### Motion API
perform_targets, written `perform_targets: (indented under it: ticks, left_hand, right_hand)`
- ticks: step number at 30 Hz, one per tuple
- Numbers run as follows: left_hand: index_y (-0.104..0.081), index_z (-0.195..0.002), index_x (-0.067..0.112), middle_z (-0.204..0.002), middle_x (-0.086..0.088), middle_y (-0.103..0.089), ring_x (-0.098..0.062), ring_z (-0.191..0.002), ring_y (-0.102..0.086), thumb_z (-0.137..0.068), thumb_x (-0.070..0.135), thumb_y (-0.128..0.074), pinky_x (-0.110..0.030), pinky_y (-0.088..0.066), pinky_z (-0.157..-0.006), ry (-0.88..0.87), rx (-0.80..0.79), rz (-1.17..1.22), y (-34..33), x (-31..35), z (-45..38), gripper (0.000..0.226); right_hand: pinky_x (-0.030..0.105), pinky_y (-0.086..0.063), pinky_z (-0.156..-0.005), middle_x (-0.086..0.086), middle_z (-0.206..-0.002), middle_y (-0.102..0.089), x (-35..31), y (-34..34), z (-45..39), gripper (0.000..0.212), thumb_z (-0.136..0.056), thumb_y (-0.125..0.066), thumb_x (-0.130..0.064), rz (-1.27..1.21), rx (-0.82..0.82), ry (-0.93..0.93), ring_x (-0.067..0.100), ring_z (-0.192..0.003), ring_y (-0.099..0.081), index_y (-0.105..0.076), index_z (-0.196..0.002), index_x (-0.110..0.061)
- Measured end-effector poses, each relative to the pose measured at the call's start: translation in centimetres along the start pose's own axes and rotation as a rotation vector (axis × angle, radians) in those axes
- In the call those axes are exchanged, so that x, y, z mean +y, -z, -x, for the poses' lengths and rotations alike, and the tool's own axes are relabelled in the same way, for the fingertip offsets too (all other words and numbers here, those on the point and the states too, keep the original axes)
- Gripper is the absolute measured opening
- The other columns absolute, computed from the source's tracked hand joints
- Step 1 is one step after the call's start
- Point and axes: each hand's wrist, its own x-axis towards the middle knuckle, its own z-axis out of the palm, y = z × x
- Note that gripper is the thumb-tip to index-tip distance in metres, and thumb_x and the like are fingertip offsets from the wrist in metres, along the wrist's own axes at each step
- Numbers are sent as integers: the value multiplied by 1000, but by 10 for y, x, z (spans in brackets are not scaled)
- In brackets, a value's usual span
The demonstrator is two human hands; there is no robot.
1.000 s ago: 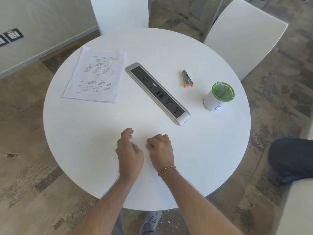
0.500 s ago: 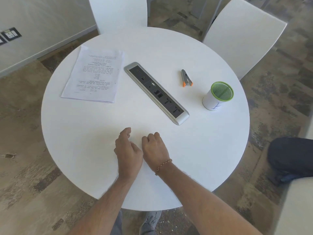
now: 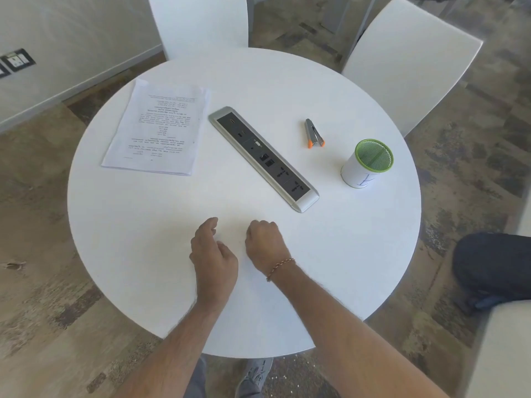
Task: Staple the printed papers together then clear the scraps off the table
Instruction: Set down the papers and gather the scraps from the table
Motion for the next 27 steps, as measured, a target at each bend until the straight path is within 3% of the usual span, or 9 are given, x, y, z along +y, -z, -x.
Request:
perform_targets:
  ticks: [2, 5, 13, 17, 27]
  left_hand:
    - [-47, -132, 9, -127, -5, -57, -24, -119, -52, -87, -14, -38, -47, -44, -100, -6, -2, -7, 1, -2, 0, 52]
    - [-49, -131, 10, -125, -4, -57, -22, -117, -52, -86, -15, -38, -46, -44, -98, -2, -5, -6, 0, -5, 1, 52]
    - [-52, -126, 12, -120, -4, -57, -23, -115, -53, -85, -15, -38, -49, -46, -96, -2, -14, -9, -2, -10, 2, 51]
    - [-53, -123, 12, -119, -5, -58, -26, -114, -54, -83, -16, -38, -49, -46, -95, -13, -4, -13, -2, -11, 1, 51]
    - [-53, -123, 13, -118, -4, -57, -27, -114, -53, -83, -17, -38, -53, -46, -93, -11, 3, -6, -3, -12, -2, 52]
  right_hand:
    - [38, -47, -77, 11, -91, -66, 11, 5, 1, 17, -89, -45, -1, -246, 11, -114, 29, -84, -56, -62, -90, -3]
    - [34, -52, -73, 5, -93, -72, 20, 4, 9, 20, -87, -51, -1, -404, 47, -166, 23, -88, -62, -69, -90, -6]
    - [35, -48, -74, 6, -89, -65, 25, -5, 13, 25, -87, -58, -1, -288, 146, 13, 25, -90, -52, -74, -104, -13]
    - [41, -50, -70, 3, -81, -62, 25, -4, 4, 19, -81, -58, 2, -190, 109, 92, 25, -85, -51, -71, -80, -13]
    - [35, -46, -52, 5, -71, -56, 27, -8, -1, 21, -72, -52, 10, -53, 159, 224, 27, -72, -49, -64, -71, -7]
